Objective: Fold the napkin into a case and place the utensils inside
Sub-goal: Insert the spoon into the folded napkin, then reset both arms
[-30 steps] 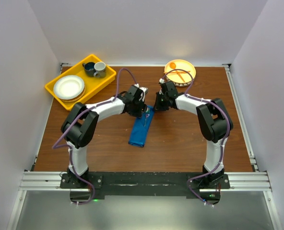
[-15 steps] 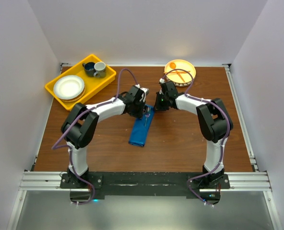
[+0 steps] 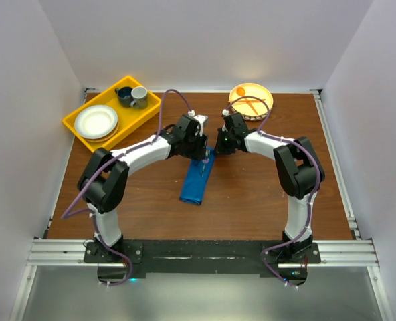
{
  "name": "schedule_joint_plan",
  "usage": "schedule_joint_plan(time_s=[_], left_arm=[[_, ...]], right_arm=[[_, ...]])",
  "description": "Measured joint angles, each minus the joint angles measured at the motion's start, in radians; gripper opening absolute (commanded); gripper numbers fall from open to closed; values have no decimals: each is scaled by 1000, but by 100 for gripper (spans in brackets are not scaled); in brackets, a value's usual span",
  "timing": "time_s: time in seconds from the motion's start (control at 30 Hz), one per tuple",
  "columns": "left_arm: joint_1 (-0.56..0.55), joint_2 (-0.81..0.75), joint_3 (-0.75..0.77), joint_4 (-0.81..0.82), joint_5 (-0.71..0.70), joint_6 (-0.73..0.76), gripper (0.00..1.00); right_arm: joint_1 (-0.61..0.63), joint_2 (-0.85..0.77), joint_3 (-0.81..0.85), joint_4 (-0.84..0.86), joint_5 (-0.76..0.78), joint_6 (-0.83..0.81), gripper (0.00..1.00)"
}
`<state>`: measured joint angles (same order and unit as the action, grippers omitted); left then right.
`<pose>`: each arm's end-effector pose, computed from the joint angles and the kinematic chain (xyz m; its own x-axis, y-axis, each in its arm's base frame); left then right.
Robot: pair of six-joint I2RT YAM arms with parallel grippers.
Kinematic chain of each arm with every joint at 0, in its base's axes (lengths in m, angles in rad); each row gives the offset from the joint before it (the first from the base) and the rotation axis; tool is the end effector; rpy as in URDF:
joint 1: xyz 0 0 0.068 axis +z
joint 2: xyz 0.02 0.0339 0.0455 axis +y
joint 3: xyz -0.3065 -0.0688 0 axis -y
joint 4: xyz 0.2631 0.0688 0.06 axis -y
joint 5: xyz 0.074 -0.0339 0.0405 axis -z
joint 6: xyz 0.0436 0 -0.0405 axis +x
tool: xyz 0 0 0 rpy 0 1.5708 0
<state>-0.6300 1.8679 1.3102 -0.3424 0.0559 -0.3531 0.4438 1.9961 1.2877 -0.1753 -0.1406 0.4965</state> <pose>0.3523 -0.2599 0.2262 -0.8071 0.1611 -0.5680 0.3594 0.8974 -0.2560 0.4125 0.2029 0.1765 -0.8547 0.1159 -0.5061 -0.1118 0.9108 0.3974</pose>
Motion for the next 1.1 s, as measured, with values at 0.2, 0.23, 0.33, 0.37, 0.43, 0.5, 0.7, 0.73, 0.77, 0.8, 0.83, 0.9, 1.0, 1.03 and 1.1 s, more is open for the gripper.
schedule_joint_plan(time_s=[0.2,0.23,0.33,0.37,0.43,0.5,0.7,0.73,0.77,0.8,0.83,0.9,1.0,1.03,1.1], left_arm=[[9,-95,-2,63,14,11,82],[15,-117,-6,79,23,12,85],[60,-188,-29,119,62,17,90],[90,-212,-37,126,79,19,90],[142,-237,-47,142,106,24,95],[193,-253,-53,146,129,33,100],[298,-283,-73,128,225,112,100],[304,-288,-73,122,241,130,100],[310,-298,-72,110,266,157,100],[315,-303,-70,100,282,172,100],[325,-307,-58,71,318,203,100],[352,-309,-13,14,404,271,100],[391,-308,64,-63,478,341,100],[402,-305,103,-96,485,365,100],[416,-302,168,-141,482,397,100]], right_arm=[[-1,13,15,4,-14,-15,0],[-1,14,17,4,-17,-21,0],[-1,31,41,4,-47,-50,0],[-1,47,59,5,-66,-63,0],[-1,72,82,13,-93,-79,0],[0,91,105,17,-125,-97,7],[8,131,177,1,-184,-145,54],[8,132,187,-4,-188,-152,60],[9,131,200,-12,-191,-163,65],[9,129,214,-17,-192,-177,69],[10,122,226,-21,-192,-193,76],[10,95,238,-43,-192,-229,83],[9,28,256,-94,-191,-281,93],[9,-2,262,-113,-190,-301,95],[8,-79,270,-146,-183,-339,98]])
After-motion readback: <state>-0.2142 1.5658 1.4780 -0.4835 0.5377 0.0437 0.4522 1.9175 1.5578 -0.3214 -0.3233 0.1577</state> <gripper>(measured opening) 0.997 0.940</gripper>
